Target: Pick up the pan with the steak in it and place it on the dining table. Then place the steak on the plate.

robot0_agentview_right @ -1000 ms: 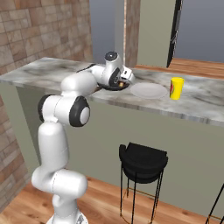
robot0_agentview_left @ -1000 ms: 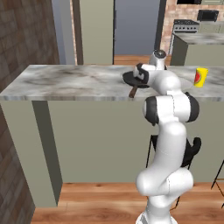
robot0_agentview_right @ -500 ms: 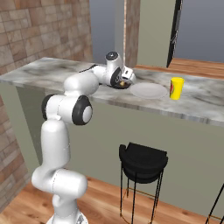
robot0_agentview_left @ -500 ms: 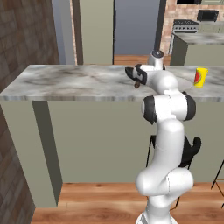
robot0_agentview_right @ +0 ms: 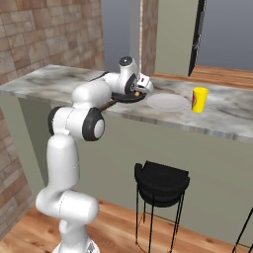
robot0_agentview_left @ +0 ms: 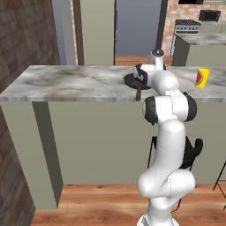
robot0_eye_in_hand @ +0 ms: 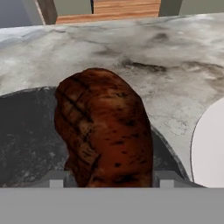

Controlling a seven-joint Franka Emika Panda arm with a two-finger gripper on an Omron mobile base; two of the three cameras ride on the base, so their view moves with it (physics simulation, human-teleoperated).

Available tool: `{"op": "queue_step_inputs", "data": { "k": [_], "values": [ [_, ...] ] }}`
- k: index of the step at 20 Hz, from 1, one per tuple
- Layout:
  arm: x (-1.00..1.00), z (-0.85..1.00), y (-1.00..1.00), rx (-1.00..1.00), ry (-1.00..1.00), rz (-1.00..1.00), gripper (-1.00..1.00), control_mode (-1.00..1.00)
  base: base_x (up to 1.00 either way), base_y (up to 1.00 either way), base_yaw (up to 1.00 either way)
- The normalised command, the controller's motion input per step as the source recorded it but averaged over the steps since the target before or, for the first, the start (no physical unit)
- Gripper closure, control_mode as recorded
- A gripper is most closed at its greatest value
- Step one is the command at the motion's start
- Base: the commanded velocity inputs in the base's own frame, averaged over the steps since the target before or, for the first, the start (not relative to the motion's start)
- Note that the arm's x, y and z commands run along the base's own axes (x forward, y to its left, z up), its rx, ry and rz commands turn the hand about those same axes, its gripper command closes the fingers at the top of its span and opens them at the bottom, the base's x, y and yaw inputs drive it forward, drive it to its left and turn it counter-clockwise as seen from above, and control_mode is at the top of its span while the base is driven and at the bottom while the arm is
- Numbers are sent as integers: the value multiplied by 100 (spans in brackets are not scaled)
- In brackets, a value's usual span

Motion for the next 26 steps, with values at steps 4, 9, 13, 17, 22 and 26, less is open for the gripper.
{"op": "queue_step_inputs", "data": {
  "k": [4,9,13,17,22,26],
  "values": [
    [0,22,0,0,0,0,100,-100,0,0,0],
    [1,41,0,0,0,0,100,-100,0,0,0],
    [0,37,-24,0,0,0,100,-100,0,0,0],
    [-12,9,-66,-2,0,0,100,-100,0,0,0],
    [-14,0,-75,-2,0,0,100,-100,0,0,0],
    [-16,0,-68,-1,0,-2,100,-100,0,0,0]
  ]
}}
